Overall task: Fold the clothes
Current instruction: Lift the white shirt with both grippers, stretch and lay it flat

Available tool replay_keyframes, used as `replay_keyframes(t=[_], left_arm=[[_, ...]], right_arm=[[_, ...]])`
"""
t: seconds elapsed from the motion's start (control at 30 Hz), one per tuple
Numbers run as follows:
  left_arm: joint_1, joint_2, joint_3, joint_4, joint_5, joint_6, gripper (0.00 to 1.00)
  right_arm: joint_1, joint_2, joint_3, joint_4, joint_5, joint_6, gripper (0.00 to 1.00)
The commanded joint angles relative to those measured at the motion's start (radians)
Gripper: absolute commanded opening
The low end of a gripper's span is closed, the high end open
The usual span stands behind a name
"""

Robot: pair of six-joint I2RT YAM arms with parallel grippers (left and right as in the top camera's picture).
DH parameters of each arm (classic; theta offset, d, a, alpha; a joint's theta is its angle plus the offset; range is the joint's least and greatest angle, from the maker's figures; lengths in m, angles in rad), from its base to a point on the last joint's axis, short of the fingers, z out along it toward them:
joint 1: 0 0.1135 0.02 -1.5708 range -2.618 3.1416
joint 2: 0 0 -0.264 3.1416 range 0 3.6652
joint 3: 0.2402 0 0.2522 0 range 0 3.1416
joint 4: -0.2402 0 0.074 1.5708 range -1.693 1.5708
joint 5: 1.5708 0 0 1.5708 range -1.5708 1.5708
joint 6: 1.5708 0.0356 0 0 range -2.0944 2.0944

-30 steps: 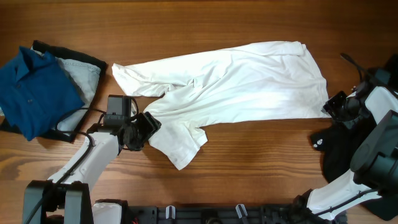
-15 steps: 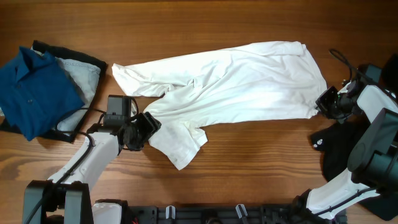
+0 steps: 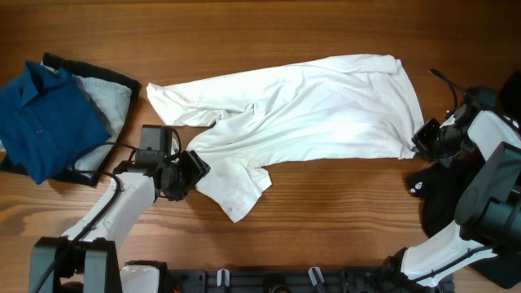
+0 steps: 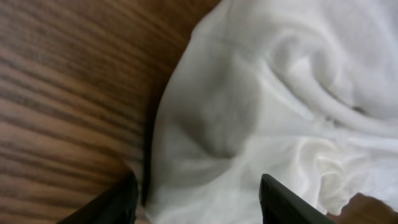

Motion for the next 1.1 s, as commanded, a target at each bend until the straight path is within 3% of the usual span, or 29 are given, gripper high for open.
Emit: replay_keyframes(t=[0.0,0.03,0.07,0.13,0.27,0.37,0.47,0.57,0.67,0.77,0.9,1.07], left_arm=[[0.000,0.019,-0.031,-0.046,-0.055,0.012,0.52],[0.000,0.020,-0.031,-0.047,-0.055,0.012,0.41],[0.000,0.020,-0.031,-0.044,-0.055,0.012,0.43],[-0.001,0.026,-0.031,-0.029,-0.078,0.013,0.63],[-0.011,0.080,-0.032,0.057,-0.088,0.017,0.52],[-0.011,0.138,-0.032,0.179,-0.089,0.017,0.36],[-0.011,0.147,-0.032,0.229,-0.080,0.016,0.04],[-0.011,0.105,-0.011,0.119,-0.039,0.044,0.04],[-0.001,-0.035,0.102,-0.187,-0.043,0.196,0.04],[0.077,-0.179,0.276,-0.372,-0.043,0.302,0.04],[0.216,-0.278,0.413,-0.389,0.010,0.301,0.04],[0.370,-0.320,0.521,-0.390,0.246,0.304,0.04]], right_arm=[[0.001,0.013,-0.014,-0.021,0.071,-0.019,0.04],[0.001,0.013,-0.014,-0.023,0.071,-0.019,0.04],[0.001,0.013,-0.014,-0.024,0.070,-0.019,0.04],[0.001,0.013,-0.014,-0.031,0.070,-0.019,0.04],[0.001,0.013,-0.014,-0.045,0.070,-0.019,0.04],[0.001,0.013,-0.014,-0.051,0.070,-0.020,0.04],[0.001,0.013,-0.014,-0.057,0.070,-0.020,0.04],[0.001,0.013,-0.014,-0.063,0.069,-0.019,0.04],[0.001,0.012,-0.005,-0.114,0.048,-0.028,0.04],[0.001,-0.006,0.089,-0.225,0.001,-0.077,0.04],[-0.001,-0.087,0.245,-0.346,0.001,-0.118,0.04],[-0.035,-0.211,0.419,-0.472,-0.008,-0.179,0.04]])
